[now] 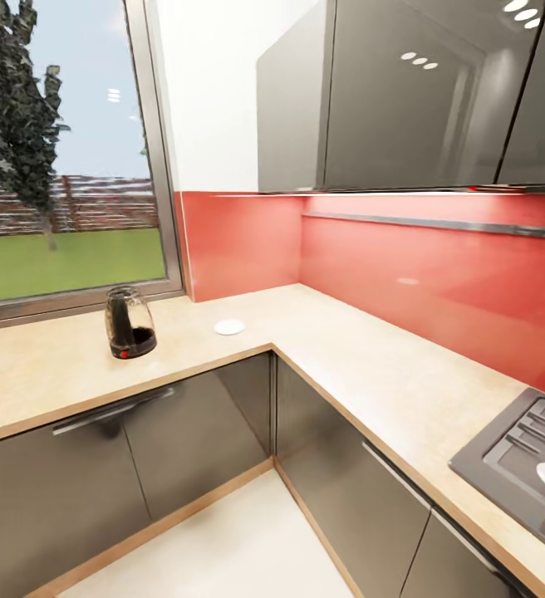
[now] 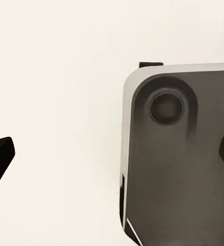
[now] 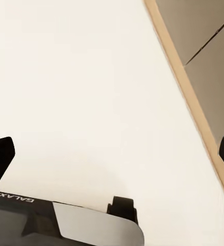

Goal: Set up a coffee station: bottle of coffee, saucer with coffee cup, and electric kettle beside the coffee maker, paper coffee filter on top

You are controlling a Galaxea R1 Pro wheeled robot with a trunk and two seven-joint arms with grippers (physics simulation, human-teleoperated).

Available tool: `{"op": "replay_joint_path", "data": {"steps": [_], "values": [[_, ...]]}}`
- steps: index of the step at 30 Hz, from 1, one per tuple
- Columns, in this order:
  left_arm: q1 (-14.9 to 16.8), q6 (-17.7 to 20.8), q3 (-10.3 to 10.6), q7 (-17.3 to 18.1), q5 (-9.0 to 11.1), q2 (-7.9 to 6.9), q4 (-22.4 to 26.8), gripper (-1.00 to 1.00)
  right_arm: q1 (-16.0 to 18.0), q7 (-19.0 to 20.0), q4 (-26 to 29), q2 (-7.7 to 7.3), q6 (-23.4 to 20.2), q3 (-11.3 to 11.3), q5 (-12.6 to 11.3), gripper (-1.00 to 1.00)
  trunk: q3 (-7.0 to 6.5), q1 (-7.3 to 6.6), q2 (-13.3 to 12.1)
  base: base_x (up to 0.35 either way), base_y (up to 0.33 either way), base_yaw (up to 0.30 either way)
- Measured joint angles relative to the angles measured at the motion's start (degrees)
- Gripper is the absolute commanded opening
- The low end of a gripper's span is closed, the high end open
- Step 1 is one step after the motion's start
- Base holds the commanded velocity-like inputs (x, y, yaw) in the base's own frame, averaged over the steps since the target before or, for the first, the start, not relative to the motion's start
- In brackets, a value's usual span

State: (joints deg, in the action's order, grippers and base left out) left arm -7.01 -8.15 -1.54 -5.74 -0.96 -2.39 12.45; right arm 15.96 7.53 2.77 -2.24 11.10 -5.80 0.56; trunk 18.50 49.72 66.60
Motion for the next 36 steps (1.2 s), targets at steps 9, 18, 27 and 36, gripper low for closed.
{"op": "replay_joint_path", "data": {"steps": [9, 18, 27, 36], "values": [[0.78, -0.11, 0.47, 0.03, -0.17, -0.54, 2.02, 1.0, 0.0, 0.3, 0.18, 0.75, 0.03, -0.34, 0.41, 1.0, -0.01, 0.0, 0.0, 0.0, -0.017, 0.002], [7.48, -9.14, 0.31, -0.26, -0.16, -0.78, 20.56, 1.0, 0.0, 0.22, 18.22, 5.67, 5.4, -0.69, 0.63, 1.0, -0.02, 0.0, 0.0, 0.0, 0.0, 0.0], [15.85, -9.33, 0.34, 0.0, -0.04, 0.02, 31.82, 1.0, 0.06, 0.08, 33.84, 11.49, 6.87, -3.27, 4.78, 1.0, -0.02, 0.0, -0.01, 0.0, 0.0, 0.0], [23.07, -1.85, 0.34, -0.05, 0.05, 1.07, 42.98, 1.0, 0.34, -0.1, 50.93, 12.21, 6.29, -3.94, 7.37, 1.0, -0.03, 0.0, 0.0, 0.0, 0.0, 0.0]]}}
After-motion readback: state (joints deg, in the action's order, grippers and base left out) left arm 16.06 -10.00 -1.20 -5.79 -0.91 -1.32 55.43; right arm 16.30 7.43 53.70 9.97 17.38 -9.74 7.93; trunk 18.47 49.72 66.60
